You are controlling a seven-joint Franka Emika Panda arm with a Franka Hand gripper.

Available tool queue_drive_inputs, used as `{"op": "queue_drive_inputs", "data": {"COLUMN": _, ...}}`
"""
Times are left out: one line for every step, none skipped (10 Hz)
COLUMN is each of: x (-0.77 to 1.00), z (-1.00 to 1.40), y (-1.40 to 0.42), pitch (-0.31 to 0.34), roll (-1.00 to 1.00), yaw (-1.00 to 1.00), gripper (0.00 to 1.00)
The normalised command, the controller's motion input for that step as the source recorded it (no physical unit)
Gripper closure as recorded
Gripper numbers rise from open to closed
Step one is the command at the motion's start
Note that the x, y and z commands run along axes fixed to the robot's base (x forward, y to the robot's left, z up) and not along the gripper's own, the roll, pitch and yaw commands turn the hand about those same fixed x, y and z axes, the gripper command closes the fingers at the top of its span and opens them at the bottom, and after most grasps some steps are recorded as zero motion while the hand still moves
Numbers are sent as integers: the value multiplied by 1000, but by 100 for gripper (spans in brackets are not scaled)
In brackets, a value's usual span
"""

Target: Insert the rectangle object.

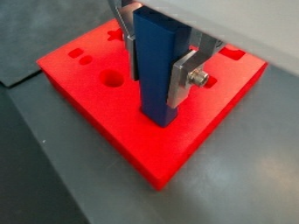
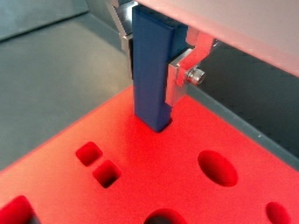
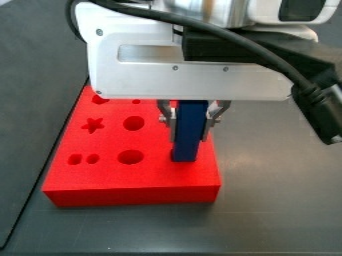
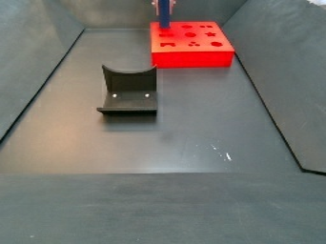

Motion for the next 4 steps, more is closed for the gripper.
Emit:
{"op": "queue_drive_inputs", "data": {"x": 0, "z": -1000, "y": 0, "pitch": -41, "roll": -67, "yaw": -34, "gripper": 100}}
{"op": "queue_drive_inputs", "data": {"x": 0, "z": -443, "y": 0, "pitch": -151, "roll": -157, "yaw": 0, "gripper": 100}}
{"op": "queue_drive_inputs", "data": {"x": 0, "z": 0, "y": -3, "pitch": 0, "roll": 20, "yaw": 0, "gripper": 100}}
{"op": "queue_drive_inputs", "data": {"x": 0, "z": 0, "y": 0, "pitch": 0, "roll": 0, "yaw": 0, "gripper": 100}}
